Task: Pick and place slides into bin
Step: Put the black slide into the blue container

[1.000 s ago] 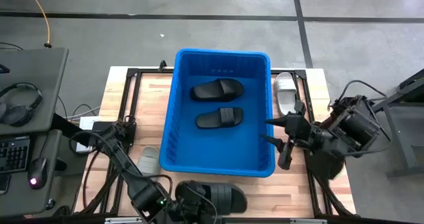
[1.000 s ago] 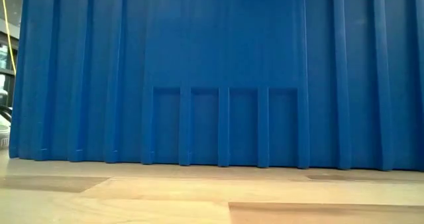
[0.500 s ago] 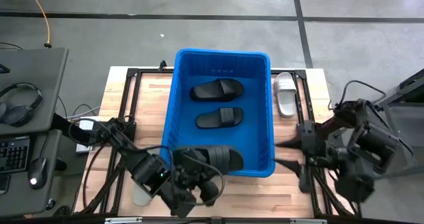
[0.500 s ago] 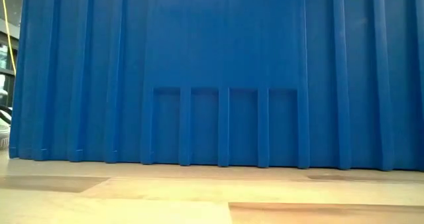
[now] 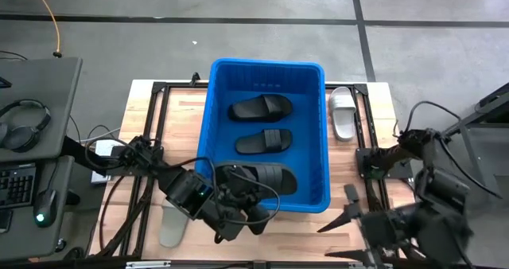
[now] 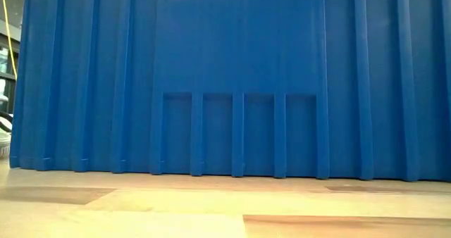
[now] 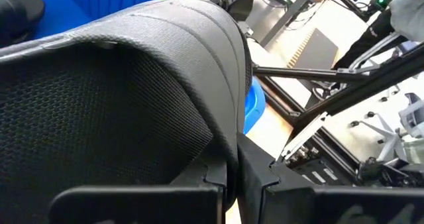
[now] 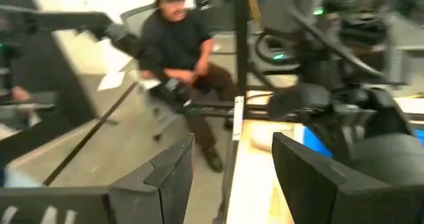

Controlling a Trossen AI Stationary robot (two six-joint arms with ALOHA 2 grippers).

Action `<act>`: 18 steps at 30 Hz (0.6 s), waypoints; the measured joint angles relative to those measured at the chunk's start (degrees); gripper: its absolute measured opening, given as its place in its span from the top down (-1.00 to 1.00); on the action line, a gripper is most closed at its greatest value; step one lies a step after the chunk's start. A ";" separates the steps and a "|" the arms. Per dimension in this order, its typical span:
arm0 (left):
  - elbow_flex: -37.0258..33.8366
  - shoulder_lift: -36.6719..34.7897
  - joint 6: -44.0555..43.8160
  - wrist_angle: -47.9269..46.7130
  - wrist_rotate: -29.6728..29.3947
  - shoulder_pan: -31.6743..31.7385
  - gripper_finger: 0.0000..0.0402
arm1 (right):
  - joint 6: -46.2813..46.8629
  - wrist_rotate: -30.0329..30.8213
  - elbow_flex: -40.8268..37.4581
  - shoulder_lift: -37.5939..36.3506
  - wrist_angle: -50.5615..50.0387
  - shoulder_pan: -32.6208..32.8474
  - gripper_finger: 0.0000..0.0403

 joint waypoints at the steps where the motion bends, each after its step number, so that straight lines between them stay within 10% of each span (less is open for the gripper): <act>1: 0.00 0.00 -0.01 0.01 0.12 0.19 1.00 | -0.79 -3.03 -0.01 -0.39 0.16 -1.31 0.04; 10: 0.00 0.00 1.01 0.47 2.13 0.29 1.00 | -11.30 -50.75 0.01 -1.55 31.95 -7.74 0.04; 18: 0.00 0.00 2.58 2.54 2.18 0.38 1.00 | -13.81 -46.98 -8.33 -0.83 46.28 -1.10 0.04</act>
